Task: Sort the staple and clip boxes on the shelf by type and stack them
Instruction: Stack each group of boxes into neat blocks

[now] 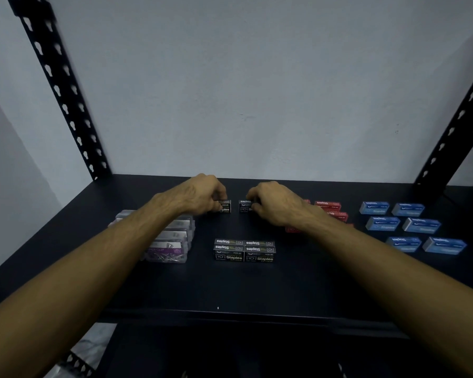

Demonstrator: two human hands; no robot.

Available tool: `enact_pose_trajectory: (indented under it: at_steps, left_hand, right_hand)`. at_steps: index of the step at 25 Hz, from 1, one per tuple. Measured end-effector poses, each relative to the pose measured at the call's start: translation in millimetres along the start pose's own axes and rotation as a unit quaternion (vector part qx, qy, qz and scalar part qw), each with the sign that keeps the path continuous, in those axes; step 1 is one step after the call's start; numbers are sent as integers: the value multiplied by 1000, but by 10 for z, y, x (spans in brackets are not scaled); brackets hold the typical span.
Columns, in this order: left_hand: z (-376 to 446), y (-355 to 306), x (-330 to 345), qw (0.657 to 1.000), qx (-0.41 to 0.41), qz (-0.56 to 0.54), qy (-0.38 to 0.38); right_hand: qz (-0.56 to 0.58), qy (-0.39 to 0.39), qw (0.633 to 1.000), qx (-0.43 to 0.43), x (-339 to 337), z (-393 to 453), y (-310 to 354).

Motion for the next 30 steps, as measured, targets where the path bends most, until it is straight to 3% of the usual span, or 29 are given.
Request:
enact_pose_trajectory:
  at_steps: [20, 30]
  left_hand:
    - [13, -137, 16, 1000, 19, -8, -10]
    - [6, -131, 21, 999, 21, -45, 1]
  right_hand:
    - [79, 22, 996, -16, -10, 20, 13]
    - [111, 56, 992, 15, -21, -5, 54]
Point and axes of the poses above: each hand's wrist, its own z-axis towards the middle knuckle, its own x-axis out of the palm, y = z × x, the point moved 5 cm from there along z, towards the middle knuckle, and after that the axes turned 9 degrees about z, right-handed, at the moved point
